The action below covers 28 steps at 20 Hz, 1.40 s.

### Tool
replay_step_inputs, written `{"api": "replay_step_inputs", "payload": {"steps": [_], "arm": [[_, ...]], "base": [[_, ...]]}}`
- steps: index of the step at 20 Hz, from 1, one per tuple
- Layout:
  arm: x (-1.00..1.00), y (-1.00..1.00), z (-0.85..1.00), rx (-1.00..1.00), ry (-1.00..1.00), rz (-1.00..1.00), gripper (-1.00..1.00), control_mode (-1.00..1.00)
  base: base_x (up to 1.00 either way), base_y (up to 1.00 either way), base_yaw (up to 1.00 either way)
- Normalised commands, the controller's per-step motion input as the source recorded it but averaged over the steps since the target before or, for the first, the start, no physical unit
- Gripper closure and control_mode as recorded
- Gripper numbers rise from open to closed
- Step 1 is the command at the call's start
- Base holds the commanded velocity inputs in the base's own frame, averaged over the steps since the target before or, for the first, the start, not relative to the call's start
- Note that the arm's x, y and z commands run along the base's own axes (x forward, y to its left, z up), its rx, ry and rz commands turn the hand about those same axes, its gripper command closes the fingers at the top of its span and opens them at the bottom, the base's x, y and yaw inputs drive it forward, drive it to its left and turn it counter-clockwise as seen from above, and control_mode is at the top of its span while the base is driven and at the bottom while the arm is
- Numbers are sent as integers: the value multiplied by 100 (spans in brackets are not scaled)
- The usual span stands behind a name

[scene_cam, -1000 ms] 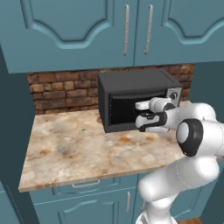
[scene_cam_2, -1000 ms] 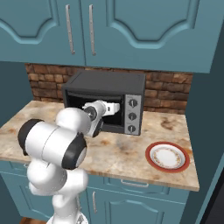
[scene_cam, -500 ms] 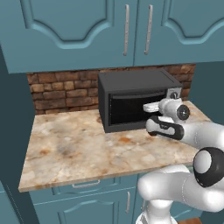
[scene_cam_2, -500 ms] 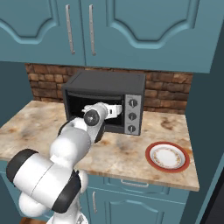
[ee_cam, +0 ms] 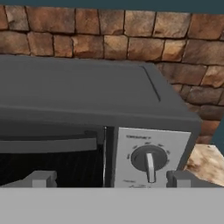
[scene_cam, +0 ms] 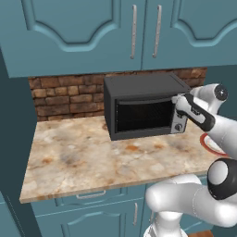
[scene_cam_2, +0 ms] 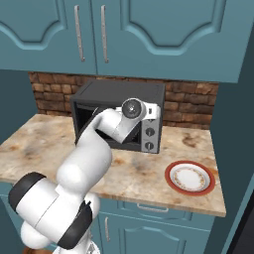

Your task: Pull the toaster oven rack outwards. Pick up the baguette from the plate and place it on the toaster oven rack. Close the toaster oven door fully and set the temperature to the lowest setting.

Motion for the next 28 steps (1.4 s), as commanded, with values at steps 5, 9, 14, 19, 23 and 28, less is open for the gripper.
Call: {"api": "replay_step_inputs", "payload": {"steps": [5,9,14,19,23,28], "arm": [[-12,-29,-9,1,-1,0,-100,-100],[-1,1,-14,0,-8,0,-100,-100],[0,0,-12,0,-1,0,-100,-100],[0,0,-9,0,0,0,-100,-100],[0,0,-13,0,0,0,-100,-100],[0,0,-6,0,-1,0,-100,-100]], "base": [[0,0,0],[0,0,0],[0,0,0],[0,0,0],[0,0,0],[0,0,0]]}}
